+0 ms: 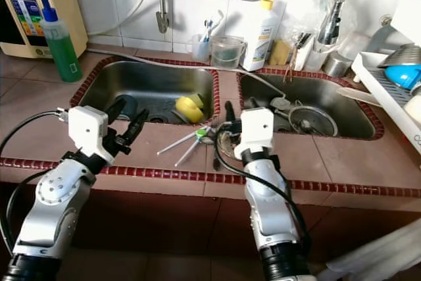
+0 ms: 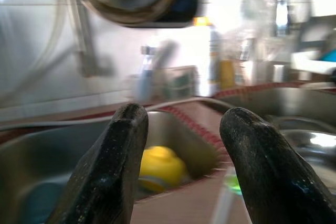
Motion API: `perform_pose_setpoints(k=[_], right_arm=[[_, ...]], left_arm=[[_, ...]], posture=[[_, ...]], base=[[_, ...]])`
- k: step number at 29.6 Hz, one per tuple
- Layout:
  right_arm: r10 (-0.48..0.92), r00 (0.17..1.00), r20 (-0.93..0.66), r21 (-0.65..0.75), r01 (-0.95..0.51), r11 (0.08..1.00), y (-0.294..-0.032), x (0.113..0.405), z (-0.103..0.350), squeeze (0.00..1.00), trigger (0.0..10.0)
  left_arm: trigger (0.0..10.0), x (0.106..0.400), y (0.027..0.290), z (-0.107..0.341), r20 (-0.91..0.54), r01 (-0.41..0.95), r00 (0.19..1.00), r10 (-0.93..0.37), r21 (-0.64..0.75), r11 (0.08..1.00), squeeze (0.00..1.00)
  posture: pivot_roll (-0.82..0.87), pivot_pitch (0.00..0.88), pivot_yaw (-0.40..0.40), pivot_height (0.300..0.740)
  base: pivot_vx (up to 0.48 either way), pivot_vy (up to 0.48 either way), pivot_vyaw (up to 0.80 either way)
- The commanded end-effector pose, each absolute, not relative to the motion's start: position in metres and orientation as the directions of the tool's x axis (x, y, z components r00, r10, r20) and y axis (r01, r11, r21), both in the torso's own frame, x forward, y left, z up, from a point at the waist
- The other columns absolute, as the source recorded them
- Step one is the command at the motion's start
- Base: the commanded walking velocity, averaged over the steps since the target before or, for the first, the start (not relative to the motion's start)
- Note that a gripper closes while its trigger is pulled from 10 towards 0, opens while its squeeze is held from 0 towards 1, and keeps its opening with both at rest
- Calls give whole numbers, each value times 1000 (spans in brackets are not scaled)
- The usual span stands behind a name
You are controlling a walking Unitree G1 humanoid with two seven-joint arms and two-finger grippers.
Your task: Kitchen organization
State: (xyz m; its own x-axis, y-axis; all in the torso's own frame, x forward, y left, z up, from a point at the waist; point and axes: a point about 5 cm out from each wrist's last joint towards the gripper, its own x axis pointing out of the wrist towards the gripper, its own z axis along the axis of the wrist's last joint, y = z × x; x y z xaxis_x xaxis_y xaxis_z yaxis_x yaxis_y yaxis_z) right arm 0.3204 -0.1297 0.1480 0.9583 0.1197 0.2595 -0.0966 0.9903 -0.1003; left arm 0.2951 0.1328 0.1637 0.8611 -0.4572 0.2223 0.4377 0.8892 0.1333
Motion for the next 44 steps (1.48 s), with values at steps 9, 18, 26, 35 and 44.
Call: perform_pose_setpoints(k=[9,18,26,35,44], right_arm=[[115,956,271,-101,-91,991,-129,320,152,0,10000],[113,956,269,-103,-89,991,-129,319,151,0,10000],[107,959,261,-64,-94,994,-129,320,151,0,10000],[116,961,251,-30,-112,993,-131,318,150,1000,10000],[109,962,251,-40,-102,994,-135,320,152,1000,10000]], left_arm=[[10000,296,136,169,233,434,857,-459,153,888,0],[10000,296,135,169,228,442,855,-466,149,884,0],[10000,298,135,169,221,424,869,-444,131,896,0],[10000,298,134,167,195,458,857,-477,137,878,0],[10000,296,127,165,172,499,836,-521,158,852,0]], posture=[[-46,0,-63,740],[-49,0,-60,740],[-48,0,-59,740],[-52,0,-55,740],[-60,0,-53,740]], base=[[0,-229,0],[0,-410,0],[0,-97,0],[0,0,0],[0,0,0]])
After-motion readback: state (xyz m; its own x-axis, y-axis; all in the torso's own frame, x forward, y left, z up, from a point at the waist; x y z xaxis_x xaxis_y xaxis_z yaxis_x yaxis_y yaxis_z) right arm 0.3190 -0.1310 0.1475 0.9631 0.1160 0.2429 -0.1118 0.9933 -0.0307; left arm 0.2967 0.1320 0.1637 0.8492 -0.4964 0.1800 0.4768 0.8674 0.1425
